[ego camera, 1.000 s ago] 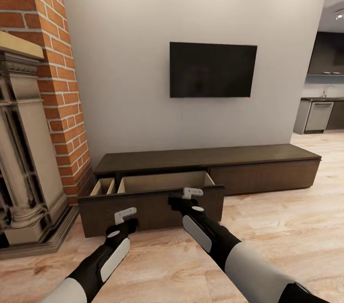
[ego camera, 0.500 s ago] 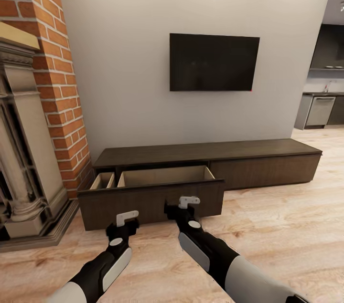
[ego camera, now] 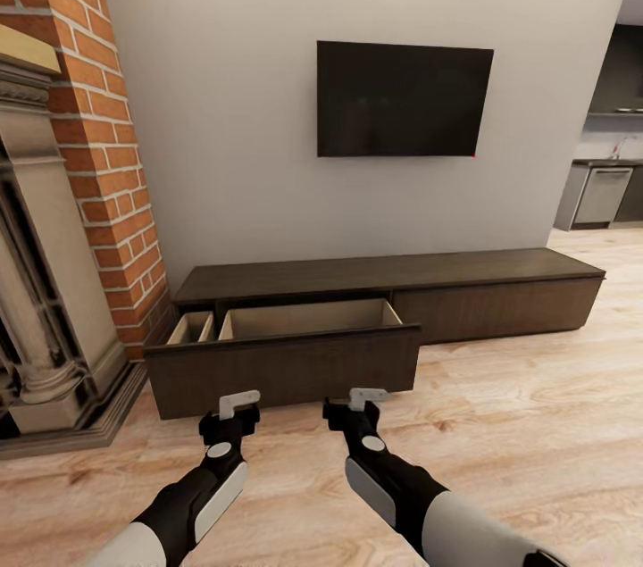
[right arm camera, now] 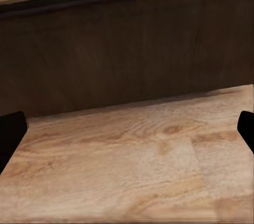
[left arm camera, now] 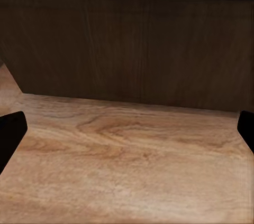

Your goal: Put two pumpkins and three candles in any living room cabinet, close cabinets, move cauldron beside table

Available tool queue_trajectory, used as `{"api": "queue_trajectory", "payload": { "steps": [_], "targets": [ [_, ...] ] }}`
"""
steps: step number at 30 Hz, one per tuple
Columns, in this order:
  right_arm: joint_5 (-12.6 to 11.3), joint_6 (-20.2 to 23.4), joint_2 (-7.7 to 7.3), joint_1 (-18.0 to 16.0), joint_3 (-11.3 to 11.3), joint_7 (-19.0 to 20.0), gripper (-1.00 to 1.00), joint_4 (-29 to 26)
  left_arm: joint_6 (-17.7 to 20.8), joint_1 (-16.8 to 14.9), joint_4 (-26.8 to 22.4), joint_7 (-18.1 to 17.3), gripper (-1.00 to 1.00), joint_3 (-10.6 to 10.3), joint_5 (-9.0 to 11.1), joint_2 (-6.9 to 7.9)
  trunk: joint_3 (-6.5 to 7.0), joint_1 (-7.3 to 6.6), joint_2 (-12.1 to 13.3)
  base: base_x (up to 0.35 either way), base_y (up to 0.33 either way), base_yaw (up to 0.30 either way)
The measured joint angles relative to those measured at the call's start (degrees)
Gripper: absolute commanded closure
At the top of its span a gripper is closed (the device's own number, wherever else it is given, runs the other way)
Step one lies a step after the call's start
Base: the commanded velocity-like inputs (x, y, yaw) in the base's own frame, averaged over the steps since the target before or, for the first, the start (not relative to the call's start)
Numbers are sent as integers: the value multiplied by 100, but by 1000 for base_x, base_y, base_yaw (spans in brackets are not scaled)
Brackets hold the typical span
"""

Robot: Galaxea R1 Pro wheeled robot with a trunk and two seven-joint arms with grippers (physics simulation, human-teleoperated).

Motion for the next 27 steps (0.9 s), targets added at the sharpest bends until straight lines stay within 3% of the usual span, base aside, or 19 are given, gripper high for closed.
{"api": "queue_trajectory", "payload": {
  "steps": [12, 24, 25, 27],
  "targets": [
    [81, 384, -16, -18, 7, 384, -100, 355, -74, 364, 354, 6, -100, 30, 7, -12, -177, 21, -10, 0, 0, 0],
    [89, 602, -16, -19, 1, 779, -100, 384, -135, 527, 194, 1, -100, -8, -68, -23, -177, 21, -11, 0, 0, 0],
    [96, 580, -15, -18, 9, 2130, -100, 376, -127, 526, -86, 8, -100, -15, -85, -18, -177, 20, -11, 0, 0, 0],
    [106, 532, -14, -18, -5, 2241, -100, 376, -93, 529, -657, 25, -100, -30, -97, 32, -177, 20, -11, 0, 0, 0]
  ]
}}
